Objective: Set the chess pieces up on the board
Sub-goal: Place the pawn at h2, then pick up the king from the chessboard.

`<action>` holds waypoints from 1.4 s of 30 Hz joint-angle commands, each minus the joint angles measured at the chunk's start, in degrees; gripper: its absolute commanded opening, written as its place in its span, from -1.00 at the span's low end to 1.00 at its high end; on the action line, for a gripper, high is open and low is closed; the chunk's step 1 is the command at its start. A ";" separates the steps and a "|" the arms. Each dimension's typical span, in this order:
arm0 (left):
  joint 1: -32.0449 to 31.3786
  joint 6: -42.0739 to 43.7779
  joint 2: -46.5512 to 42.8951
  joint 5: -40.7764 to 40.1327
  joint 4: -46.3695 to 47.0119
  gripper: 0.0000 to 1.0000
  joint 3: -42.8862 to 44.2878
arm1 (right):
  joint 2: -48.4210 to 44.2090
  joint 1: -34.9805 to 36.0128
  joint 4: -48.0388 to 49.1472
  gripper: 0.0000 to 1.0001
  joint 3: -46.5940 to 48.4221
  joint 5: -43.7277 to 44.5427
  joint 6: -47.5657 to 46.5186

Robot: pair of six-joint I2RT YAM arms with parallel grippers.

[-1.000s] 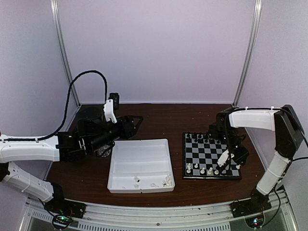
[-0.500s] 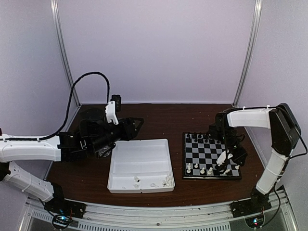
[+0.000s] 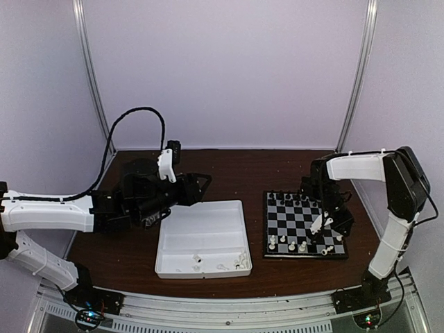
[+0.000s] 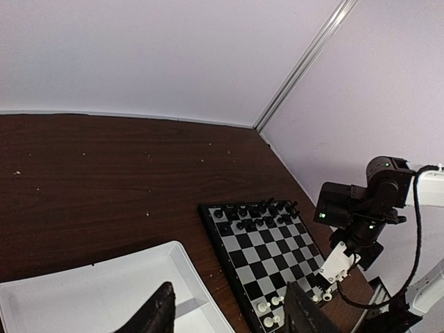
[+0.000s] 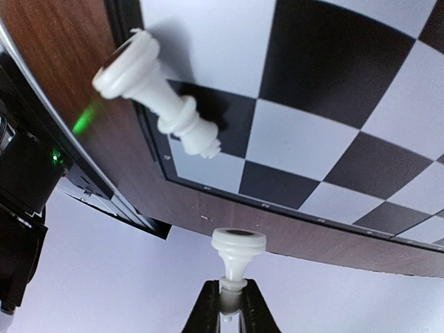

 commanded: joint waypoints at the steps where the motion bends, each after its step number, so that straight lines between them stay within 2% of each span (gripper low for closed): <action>1: 0.29 -0.87 0.29 0.71 0.73 0.07 1.81 | 2.89 -0.56 2.42 -0.85 1.36 0.75 1.77; 6: 0.37 -0.92 0.08 0.57 0.46 0.07 1.71 | 4.09 -0.89 3.30 -0.80 1.48 1.19 2.26; 13: 0.32 -1.03 1.07 1.03 0.55 0.07 2.22 | 2.99 -1.58 3.10 -0.53 1.93 0.32 2.37; 18: 0.31 -0.85 1.87 1.49 0.63 0.07 2.87 | -0.29 -2.83 1.42 -0.48 2.35 -1.46 1.62; 25: 0.36 1.92 3.05 4.11 1.45 0.07 3.80 | -11.11 -5.79 -2.49 -0.42 4.58 -15.50 -6.06; 31: 0.37 4.69 6.54 8.79 -1.25 0.07 7.60 | -20.93 -5.59 3.99 -0.30 -3.26 -27.69 -10.40; 42: 0.24 4.68 11.65 12.68 -3.96 0.07 13.24 | -30.97 -2.48 22.30 -0.18 -21.44 -25.33 -14.67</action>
